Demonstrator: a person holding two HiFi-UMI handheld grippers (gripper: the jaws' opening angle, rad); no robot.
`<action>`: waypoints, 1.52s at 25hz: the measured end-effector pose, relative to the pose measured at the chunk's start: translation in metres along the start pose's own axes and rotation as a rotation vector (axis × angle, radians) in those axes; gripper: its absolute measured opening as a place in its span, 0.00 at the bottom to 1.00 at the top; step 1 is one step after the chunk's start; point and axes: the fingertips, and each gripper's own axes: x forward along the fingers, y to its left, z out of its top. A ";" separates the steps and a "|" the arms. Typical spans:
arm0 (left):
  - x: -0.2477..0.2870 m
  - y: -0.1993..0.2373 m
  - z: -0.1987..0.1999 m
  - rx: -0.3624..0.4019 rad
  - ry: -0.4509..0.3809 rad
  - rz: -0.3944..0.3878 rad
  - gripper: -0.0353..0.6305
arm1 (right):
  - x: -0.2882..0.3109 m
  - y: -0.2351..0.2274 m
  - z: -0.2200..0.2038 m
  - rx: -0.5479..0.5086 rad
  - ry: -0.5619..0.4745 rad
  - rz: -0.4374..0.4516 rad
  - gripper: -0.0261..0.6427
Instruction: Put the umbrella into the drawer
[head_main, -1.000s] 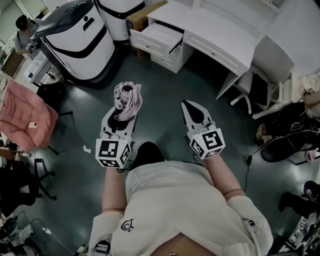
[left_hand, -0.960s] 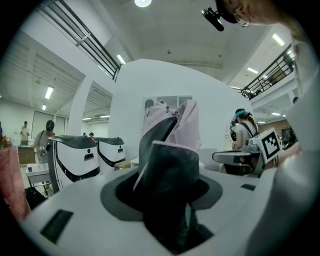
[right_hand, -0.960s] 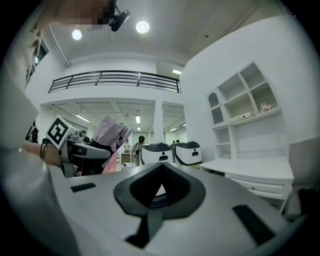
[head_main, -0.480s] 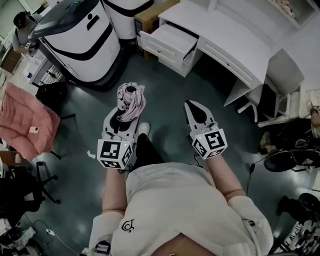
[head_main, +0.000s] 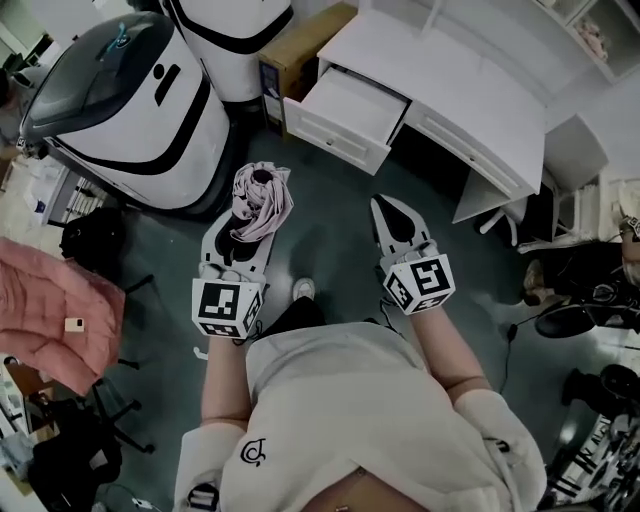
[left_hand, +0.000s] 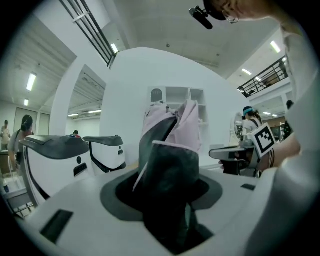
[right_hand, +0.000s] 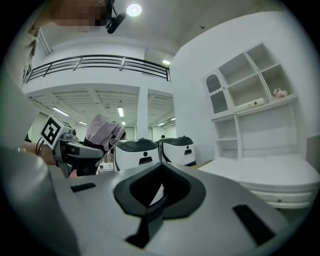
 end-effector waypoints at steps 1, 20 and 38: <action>0.012 0.012 0.004 0.006 -0.002 -0.016 0.39 | 0.013 -0.003 0.001 0.001 0.001 -0.015 0.05; 0.264 0.057 0.013 0.037 0.069 -0.223 0.39 | 0.162 -0.170 -0.002 0.031 0.018 -0.172 0.05; 0.507 0.023 -0.041 0.154 0.305 -0.456 0.39 | 0.237 -0.360 -0.030 0.117 0.010 -0.306 0.05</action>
